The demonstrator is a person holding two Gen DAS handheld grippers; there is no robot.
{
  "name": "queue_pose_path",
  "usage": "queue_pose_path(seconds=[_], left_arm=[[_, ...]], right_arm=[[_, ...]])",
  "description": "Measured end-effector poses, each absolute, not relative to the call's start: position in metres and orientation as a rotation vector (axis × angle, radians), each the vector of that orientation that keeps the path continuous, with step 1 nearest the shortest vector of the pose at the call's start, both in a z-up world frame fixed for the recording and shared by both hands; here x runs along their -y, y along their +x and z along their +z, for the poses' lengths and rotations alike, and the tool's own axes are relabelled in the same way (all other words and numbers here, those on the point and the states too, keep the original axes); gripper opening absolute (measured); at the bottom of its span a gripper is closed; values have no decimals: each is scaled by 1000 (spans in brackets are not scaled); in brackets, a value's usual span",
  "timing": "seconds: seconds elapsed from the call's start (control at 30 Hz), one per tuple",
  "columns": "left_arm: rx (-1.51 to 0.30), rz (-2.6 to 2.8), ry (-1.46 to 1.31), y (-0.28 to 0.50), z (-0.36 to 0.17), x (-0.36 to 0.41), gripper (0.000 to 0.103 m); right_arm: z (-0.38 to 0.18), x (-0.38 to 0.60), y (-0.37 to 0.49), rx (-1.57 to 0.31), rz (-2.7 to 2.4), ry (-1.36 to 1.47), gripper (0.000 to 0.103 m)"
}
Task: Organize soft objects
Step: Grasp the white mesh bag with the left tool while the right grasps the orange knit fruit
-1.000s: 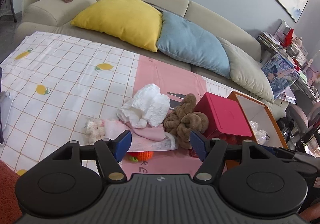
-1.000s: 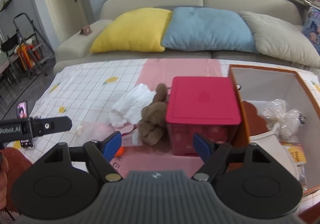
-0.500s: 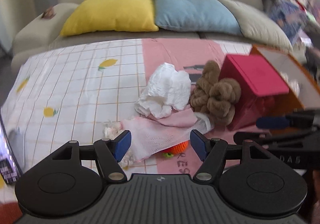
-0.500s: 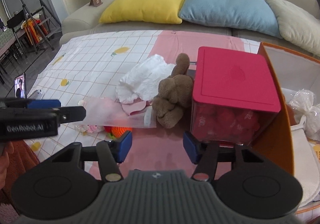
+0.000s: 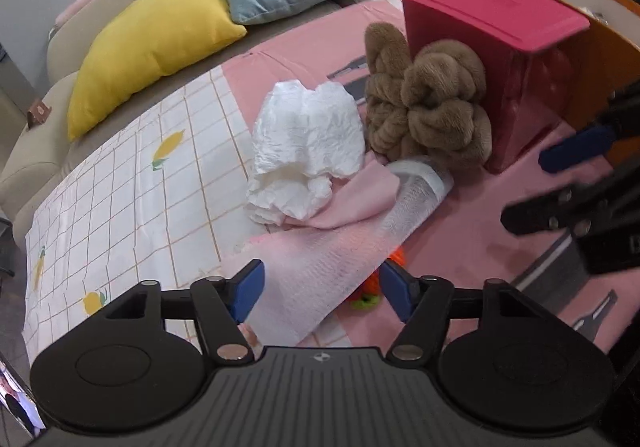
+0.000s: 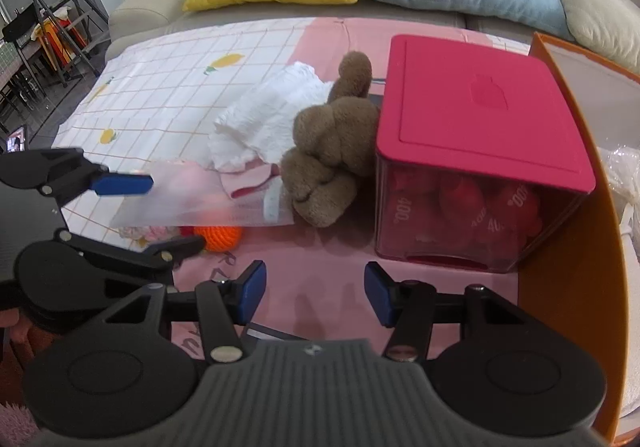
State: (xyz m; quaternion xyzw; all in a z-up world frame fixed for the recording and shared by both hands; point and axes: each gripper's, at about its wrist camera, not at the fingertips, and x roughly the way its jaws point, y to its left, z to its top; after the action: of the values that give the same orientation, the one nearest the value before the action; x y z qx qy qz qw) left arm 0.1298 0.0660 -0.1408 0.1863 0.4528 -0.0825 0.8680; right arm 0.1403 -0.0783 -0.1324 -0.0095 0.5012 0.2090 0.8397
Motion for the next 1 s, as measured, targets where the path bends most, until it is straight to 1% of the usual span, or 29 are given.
queue_pose_path(seconds=[0.03,0.13,0.17,0.33,0.37,0.4,0.5,0.63,0.87,1.0], left_arm=[[-941,-182,345,131,-137,-70,73],[-943,-166,214,139,-132,-81,61],[-945,-152,198,142,-132,-82,55],[-941,-129,212,148,-140,-81,52],[-941,-131,211,149,-139,-81,40],[-940,-138,201,149,-139,-81,19],[-930,-133,172,148,-137,-85,1],[-906,-122,79,140,-123,-95,1],[-892,-83,-138,110,-79,-117,1],[-945,-33,-280,102,-80,-137,1]], right_arm=[[-134,77,141,-1065,445,-21,55],[-138,74,142,-1078,455,-27,55],[-139,73,142,-1081,458,-28,55],[-140,66,141,-1085,472,-37,55],[-140,66,141,-1086,474,-39,55],[-140,65,139,-1086,474,-42,55],[-137,61,137,-1082,472,-47,55],[-131,60,135,-1066,474,-49,55],[-118,55,132,-1025,521,-31,55],[-116,37,133,-1006,582,-41,55]])
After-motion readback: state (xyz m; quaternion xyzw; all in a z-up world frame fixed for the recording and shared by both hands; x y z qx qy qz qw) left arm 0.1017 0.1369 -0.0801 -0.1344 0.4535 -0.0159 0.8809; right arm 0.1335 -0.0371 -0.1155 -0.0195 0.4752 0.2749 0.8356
